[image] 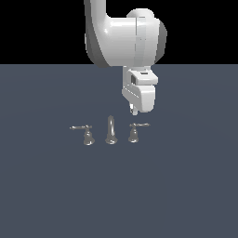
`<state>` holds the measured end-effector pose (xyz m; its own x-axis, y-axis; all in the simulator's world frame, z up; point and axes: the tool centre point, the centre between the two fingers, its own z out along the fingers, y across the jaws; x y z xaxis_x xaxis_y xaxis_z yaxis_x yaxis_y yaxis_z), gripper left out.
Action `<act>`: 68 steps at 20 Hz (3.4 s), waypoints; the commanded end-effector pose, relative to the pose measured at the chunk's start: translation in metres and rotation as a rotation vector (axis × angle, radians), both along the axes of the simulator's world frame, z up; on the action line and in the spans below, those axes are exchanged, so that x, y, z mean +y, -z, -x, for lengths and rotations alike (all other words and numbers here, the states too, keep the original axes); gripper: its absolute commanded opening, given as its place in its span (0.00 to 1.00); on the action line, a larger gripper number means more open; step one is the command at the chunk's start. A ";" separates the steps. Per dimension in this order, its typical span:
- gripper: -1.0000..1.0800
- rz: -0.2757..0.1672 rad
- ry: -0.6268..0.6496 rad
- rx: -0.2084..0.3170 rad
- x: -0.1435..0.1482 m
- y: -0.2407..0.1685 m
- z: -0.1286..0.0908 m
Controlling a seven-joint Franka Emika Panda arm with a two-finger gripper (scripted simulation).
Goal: Turn on the faucet by rotating a designated handle.
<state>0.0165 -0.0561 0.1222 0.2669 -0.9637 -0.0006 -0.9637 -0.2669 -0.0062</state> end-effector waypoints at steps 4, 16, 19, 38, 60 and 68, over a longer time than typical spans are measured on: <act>0.00 0.003 0.103 0.003 -0.020 0.027 -0.014; 0.00 0.002 0.184 0.006 -0.036 0.048 -0.023; 0.00 0.002 0.176 0.006 -0.035 0.045 -0.022; 0.00 -0.001 0.165 -0.001 -0.048 0.045 0.009; 0.00 0.002 0.176 0.001 -0.026 0.046 0.065; 0.00 0.007 0.208 0.004 -0.026 0.046 0.077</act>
